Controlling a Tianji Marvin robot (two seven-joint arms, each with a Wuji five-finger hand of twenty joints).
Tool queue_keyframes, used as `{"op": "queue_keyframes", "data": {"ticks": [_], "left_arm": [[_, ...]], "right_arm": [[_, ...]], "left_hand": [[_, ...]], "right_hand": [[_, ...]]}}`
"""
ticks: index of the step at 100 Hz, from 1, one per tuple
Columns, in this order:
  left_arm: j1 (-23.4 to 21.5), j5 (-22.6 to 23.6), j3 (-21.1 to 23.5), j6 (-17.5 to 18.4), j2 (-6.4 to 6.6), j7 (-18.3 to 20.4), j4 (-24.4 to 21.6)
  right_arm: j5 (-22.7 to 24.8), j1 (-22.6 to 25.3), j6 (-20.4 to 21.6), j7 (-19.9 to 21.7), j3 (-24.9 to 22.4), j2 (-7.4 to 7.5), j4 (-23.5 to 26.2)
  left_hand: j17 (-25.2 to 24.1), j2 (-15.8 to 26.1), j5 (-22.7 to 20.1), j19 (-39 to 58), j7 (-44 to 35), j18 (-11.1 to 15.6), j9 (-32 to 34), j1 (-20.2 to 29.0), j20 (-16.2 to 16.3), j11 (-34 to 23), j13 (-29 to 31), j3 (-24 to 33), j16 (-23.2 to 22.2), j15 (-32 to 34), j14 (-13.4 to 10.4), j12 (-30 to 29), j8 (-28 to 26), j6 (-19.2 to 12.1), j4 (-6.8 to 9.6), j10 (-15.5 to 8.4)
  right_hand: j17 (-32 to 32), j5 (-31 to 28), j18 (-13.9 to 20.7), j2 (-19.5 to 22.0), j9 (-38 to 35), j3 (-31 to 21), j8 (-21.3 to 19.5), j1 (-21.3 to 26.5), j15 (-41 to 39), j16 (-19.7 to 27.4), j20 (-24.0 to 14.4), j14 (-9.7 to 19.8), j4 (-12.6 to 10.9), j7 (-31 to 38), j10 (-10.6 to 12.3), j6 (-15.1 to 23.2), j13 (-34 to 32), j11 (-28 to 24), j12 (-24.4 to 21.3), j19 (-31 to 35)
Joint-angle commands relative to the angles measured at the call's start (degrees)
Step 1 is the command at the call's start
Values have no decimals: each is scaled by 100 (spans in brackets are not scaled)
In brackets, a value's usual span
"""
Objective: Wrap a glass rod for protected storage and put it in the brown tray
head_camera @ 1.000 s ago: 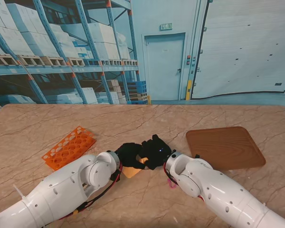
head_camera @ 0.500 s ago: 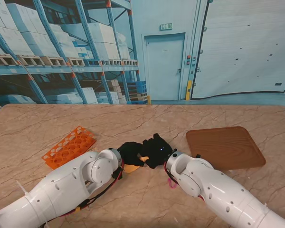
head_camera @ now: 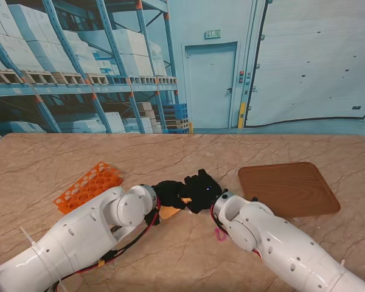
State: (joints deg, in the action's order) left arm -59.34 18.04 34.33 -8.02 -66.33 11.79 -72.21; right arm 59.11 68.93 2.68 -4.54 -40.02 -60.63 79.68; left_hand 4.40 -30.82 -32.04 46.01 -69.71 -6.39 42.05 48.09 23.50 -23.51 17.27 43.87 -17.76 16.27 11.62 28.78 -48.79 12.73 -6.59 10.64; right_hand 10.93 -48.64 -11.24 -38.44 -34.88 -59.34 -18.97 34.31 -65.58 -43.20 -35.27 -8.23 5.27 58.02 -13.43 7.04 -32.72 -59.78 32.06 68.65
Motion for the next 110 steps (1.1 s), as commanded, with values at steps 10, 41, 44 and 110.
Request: {"op": "queue_keyframes", "data": {"ticks": [10,41,44,110], "left_arm": [[-267,-189,-119,-79,-56,149,106],[-352,-524,8,-383,-86,222,-22],[-359,-552,14,-414,-88,231,-35],[-799,-628,293,-409,-391,-819,-8]], "right_arm": [[-18,44,8,49,8,-44,56],[-68,22,49,110,0,-47,78],[-73,18,52,114,3,-48,79],[30,185,26,180,-160,-13,220]], "left_hand": [[1022,-292,431,863,-637,-884,640,569,372,-332,2012,366,-586,1924,745,673,-492,-54,337,308],[3251,425,1400,3471,359,-1332,119,1564,1056,-217,3114,110,-2174,3797,590,1207,-1027,-576,280,266],[3292,590,1404,3721,551,-1258,169,1819,1296,-186,3100,-75,-2462,4020,560,1281,-856,-615,231,276],[6015,108,-53,7397,1209,766,2230,-583,3472,-3354,5547,1512,-3630,8482,-803,2847,1962,-889,176,-147]], "right_hand": [[-38,-61,4,206,-9,-84,-21,200,-196,-78,-134,43,147,135,-19,183,-78,-94,63,181],[-31,-53,17,219,-27,-70,-32,193,-197,-80,-135,48,151,137,-16,205,-91,-90,70,182],[-31,-52,17,219,-27,-70,-33,193,-197,-80,-135,48,150,136,-15,206,-91,-90,72,182],[-31,-21,17,222,-31,-39,-66,183,-191,-82,-136,37,156,116,-34,288,-91,-69,90,181]]}}
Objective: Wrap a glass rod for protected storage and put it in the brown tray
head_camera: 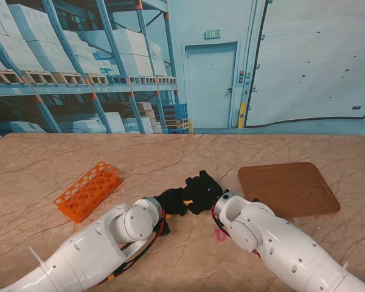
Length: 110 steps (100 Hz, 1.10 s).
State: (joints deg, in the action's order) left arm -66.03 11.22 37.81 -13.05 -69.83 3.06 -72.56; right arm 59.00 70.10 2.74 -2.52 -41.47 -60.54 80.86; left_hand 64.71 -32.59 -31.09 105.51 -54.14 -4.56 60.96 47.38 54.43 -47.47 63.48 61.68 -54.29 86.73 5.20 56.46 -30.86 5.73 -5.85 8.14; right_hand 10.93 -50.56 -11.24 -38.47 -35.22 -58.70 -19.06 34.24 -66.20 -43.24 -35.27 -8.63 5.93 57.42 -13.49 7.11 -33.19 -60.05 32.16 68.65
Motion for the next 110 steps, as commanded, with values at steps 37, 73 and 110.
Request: {"op": "queue_keyframes", "data": {"ticks": [37,73,110], "left_arm": [[-149,422,-48,404,24,-60,10],[-277,490,157,688,107,-55,-195],[-478,320,398,891,61,-301,-298]], "right_arm": [[406,365,49,-76,-412,46,299],[642,607,48,-44,-761,94,418],[718,733,10,60,-910,117,483]], "left_hand": [[-52,194,-475,1447,-1741,183,1121,-428,295,-2538,930,-2358,284,1713,-388,855,-978,-411,-80,-1476],[-14,-94,-439,1447,-1237,651,846,-1944,263,-2435,930,-1872,254,1508,-518,817,-2391,-420,-1,-1642],[-15,1781,-427,1447,-502,674,618,-2083,224,-2293,929,-4932,141,1443,-491,1017,-1782,-126,265,-1290]], "right_hand": [[-31,532,17,117,16,-49,-13,91,-117,-75,-136,92,116,33,-18,263,-48,-17,82,181],[-97,516,-17,367,47,132,-79,76,40,-19,-108,95,187,92,-23,339,-25,68,77,74],[-137,1008,-37,110,109,292,-52,-329,273,62,-123,50,121,-132,-51,156,66,328,-31,5]]}}
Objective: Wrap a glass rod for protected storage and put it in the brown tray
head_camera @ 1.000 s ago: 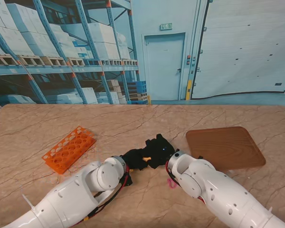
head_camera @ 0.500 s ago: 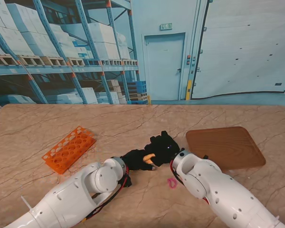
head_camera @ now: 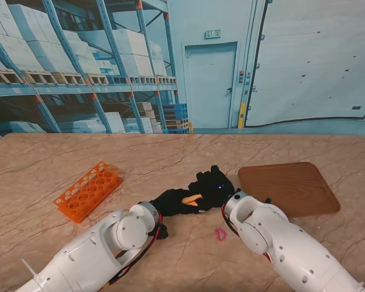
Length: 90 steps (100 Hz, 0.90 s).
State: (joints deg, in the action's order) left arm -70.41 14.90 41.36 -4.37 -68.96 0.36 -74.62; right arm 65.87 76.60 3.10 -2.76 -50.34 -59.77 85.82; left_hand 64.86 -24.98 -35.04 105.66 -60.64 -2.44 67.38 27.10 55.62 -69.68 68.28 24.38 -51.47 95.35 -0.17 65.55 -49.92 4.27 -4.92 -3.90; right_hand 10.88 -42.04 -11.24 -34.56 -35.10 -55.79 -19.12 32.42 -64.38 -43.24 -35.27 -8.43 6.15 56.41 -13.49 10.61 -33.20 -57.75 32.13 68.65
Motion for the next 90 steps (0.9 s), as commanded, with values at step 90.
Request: {"op": "queue_keyframes", "data": {"ticks": [90], "left_arm": [[-319,-233,382,149,-59,-304,-376]], "right_arm": [[156,347,10,49,-353,51,170]], "left_hand": [[-57,1385,-61,1431,-75,72,118,1926,197,-81,447,-405,-210,624,353,123,1218,-276,-112,-30]], "right_hand": [[-156,61,-44,-47,142,174,-163,-56,364,146,-190,5,129,1,-37,187,104,318,-154,-127]]}}
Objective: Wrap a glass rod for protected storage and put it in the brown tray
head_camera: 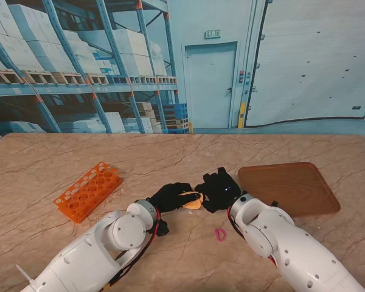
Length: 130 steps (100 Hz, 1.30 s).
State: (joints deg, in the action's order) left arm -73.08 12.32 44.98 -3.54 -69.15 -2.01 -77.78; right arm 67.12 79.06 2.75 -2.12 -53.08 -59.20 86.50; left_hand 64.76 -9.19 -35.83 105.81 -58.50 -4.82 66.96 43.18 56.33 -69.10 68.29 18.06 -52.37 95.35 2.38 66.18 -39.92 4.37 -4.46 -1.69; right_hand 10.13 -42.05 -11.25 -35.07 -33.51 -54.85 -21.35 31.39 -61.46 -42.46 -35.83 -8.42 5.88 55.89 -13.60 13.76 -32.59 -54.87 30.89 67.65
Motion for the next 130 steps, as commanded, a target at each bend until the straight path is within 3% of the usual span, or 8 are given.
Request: {"op": "queue_keyframes", "data": {"ticks": [1,25,38,50,70,100,130], "left_arm": [[-56,24,24,73,-41,-73,-64],[-147,11,106,148,-59,-209,-152],[-203,48,164,191,-56,-273,-198],[-271,86,236,231,-51,-344,-256],[-367,328,324,303,-26,-489,-327],[-588,394,549,383,6,-594,-588],[-697,423,652,489,50,-546,-737]], "right_arm": [[35,114,52,-17,-95,-6,114],[295,623,210,-175,-638,3,575],[481,935,272,-243,-979,19,752],[653,1272,311,-188,-1310,43,899],[856,1701,415,-172,-1666,78,960],[801,1714,574,-367,-1525,113,608],[1025,1596,632,-690,-1207,176,354]], "left_hand": [[-47,-197,16,1417,-318,302,168,356,131,-147,447,205,-111,634,99,58,258,-289,-168,-259],[-52,-203,-93,1417,-397,249,276,534,180,-200,448,84,-75,704,99,47,472,-239,-134,-338],[-52,-307,-158,1417,-394,238,303,580,192,-211,449,69,-56,717,94,38,569,-218,-73,-350],[-52,-543,-284,1417,-477,238,354,450,192,-251,446,334,-5,751,107,5,830,-241,-33,-364],[-57,-777,-635,1417,-265,160,531,277,258,-260,450,556,30,822,115,-53,1221,-305,-53,-437],[-57,-743,-587,1417,-280,151,491,300,271,-257,449,624,54,835,125,-57,1257,-223,-41,-399],[-58,-737,-591,1417,-285,141,486,299,280,-257,447,663,65,839,146,-56,1278,-184,-34,-389]], "right_hand": [[-81,72,-42,-3,-17,85,64,25,72,68,-134,3,156,48,-27,-138,45,30,-29,-26],[-121,233,-92,-73,-15,112,122,-343,84,72,-134,-61,70,-201,-69,-471,67,43,-47,-69],[-129,249,-117,24,-16,139,-294,-579,144,90,-151,-76,-32,-821,-83,-656,83,100,-75,-110],[-157,420,-164,173,37,187,-806,-982,421,191,-136,-84,-375,-1451,-61,-895,119,309,-154,-210],[-249,916,-280,115,196,777,-1038,-1106,829,349,-12,-26,-346,-1710,8,-1016,203,517,-231,-643],[-250,1314,-290,46,440,987,-1120,-1009,1175,480,77,160,-396,-1685,168,-972,262,603,-284,-993],[-265,1865,-275,-319,931,640,-1122,-754,1387,587,126,306,-502,-1590,244,-1009,353,594,-336,-1200]]}}
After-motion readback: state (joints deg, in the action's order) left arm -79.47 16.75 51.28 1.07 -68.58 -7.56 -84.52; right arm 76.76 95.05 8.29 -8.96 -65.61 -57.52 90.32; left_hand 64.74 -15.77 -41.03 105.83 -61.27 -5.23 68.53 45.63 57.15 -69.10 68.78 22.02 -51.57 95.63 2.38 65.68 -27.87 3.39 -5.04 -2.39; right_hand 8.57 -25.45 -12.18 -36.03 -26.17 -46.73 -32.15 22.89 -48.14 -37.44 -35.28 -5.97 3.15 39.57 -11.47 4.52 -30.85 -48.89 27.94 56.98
